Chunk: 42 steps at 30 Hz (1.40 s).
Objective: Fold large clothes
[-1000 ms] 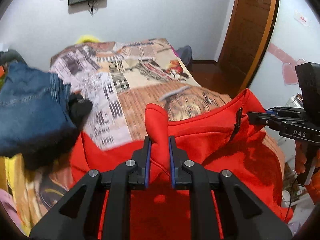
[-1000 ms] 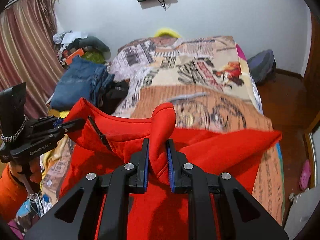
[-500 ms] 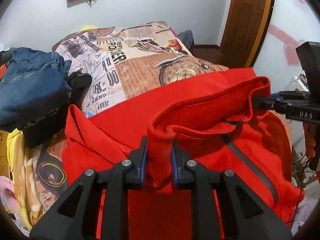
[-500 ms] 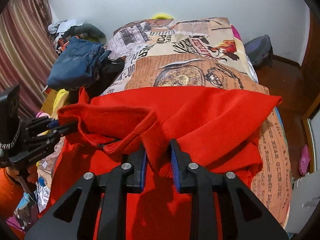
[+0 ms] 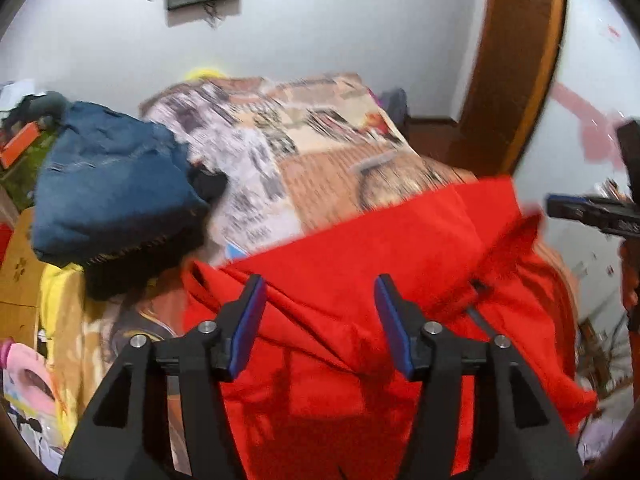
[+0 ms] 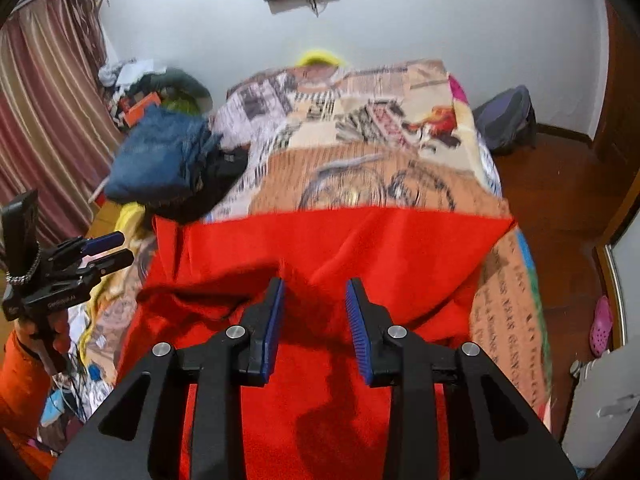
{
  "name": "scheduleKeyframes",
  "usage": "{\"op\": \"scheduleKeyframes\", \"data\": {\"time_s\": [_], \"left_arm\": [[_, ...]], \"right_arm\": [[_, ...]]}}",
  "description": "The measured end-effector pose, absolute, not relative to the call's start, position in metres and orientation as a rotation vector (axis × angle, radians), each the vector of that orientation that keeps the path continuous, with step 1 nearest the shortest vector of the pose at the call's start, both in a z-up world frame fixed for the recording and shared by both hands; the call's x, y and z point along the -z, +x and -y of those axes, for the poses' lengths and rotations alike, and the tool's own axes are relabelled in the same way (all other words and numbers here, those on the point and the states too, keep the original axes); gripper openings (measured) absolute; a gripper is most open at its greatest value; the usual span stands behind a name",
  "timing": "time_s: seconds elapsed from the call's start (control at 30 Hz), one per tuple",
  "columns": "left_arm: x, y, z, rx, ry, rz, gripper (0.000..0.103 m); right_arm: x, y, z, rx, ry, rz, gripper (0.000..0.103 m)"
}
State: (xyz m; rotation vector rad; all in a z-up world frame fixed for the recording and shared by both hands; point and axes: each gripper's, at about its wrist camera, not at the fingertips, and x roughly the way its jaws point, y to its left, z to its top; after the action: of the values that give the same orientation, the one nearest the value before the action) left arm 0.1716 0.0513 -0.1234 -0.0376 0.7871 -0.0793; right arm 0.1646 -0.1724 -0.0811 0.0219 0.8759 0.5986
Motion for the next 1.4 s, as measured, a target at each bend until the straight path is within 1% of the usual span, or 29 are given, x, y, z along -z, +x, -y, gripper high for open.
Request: {"op": "scheduleKeyframes", "data": {"time_s": [0.07, 0.1, 0.2, 0.33, 0.5, 0.67, 0.87, 1.07, 1.4], "left_arm": [[0.122, 0.181, -0.059, 0.054, -0.053, -0.778, 0.056], [0.123, 0.188, -0.063, 0.045, -0.067, -0.784, 0.056], [0.137, 0.205, -0.066, 0.037, -0.114, -0.819, 0.056], [0.165, 0.215, -0.051, 0.066, -0.114, -0.887, 0.056], [0.2, 0.205, -0.022, 0.111, -0.042, -0.984, 0.056], [0.221, 0.185, -0.021, 0.099, -0.035, -1.018, 0.064], [0.226, 0.165, -0.041, 0.049, -0.111, -1.036, 0.065], [0.219, 0.148, -0.059, -0.026, -0.097, -1.026, 0.065], [0.182, 0.15, -0.135, -0.199, -0.314, -0.888, 0.065]], "right_arm": [[0.074, 0.17, 0.172, -0.597, 0.034, -0.859, 0.03], [0.072, 0.174, 0.171, -0.596, 0.039, -0.854, 0.033], [0.073, 0.187, 0.163, -0.586, 0.049, -0.859, 0.037], [0.092, 0.195, 0.149, -0.589, 0.029, -0.913, 0.037], [0.125, 0.186, 0.139, -0.584, -0.052, -0.996, 0.037], [0.145, 0.17, 0.152, -0.574, -0.055, -1.057, 0.037], [0.155, 0.159, 0.178, -0.536, 0.019, -1.094, 0.038], [0.149, 0.153, 0.194, -0.494, 0.049, -1.072, 0.038], [0.125, 0.167, 0.227, -0.409, 0.152, -1.001, 0.038]]}}
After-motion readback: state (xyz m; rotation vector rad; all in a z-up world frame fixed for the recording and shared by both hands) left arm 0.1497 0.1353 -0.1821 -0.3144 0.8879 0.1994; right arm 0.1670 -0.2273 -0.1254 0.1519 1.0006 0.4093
